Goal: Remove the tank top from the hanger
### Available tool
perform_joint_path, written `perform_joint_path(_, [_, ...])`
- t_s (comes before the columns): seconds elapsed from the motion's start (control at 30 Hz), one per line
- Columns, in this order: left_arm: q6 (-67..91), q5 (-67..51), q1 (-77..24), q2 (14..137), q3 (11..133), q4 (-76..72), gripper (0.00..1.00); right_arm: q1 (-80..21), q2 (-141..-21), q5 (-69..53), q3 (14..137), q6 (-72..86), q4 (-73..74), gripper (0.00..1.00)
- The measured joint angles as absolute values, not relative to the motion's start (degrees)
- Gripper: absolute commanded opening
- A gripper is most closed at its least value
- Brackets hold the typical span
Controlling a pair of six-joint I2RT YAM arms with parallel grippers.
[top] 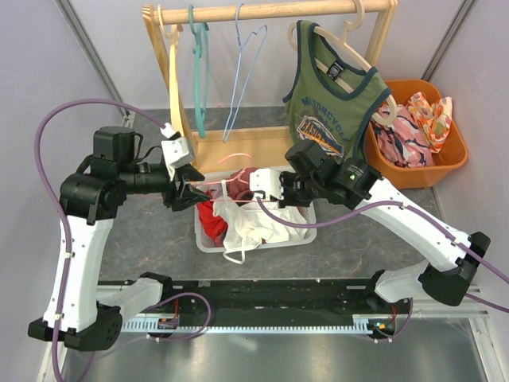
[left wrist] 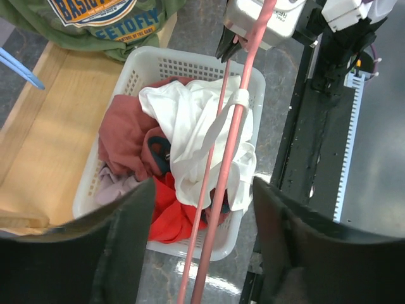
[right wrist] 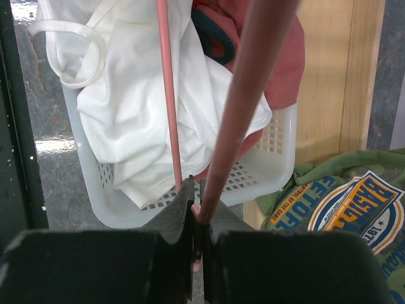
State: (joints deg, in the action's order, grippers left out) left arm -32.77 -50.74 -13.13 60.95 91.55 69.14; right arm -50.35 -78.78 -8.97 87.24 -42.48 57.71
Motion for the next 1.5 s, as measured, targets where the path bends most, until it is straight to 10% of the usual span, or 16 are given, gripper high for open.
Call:
perform_joint_path(0.37, [-38.3, -51.2, -13.6, 61.0, 92.3, 73.3, 0.03, -50.3, -78.8, -9.0, 87.2, -42.5, 57.6, 0.00])
perform_joint_path(0.53, [-40.2, -51.8, -13.6, 61.0, 93.1, 75.0, 0.02, -50.4, -78.8, -9.0, 87.2, -42.6, 57.4, 0.00])
perform_joint_path(1.1, [-41.8, -54.1, -13.6, 61.0, 93.1, 76.2, 0.02, -50.3, -71.2, -6.2, 85.6, -38.5, 44.6, 0.98])
perform_joint_path(1.5, [-33.5, -62.0, -13.6, 61.3, 90.4, 69.0, 0.02, -50.2, -48.9, -15.9, 69.9, -31.5, 27.9, 0.98])
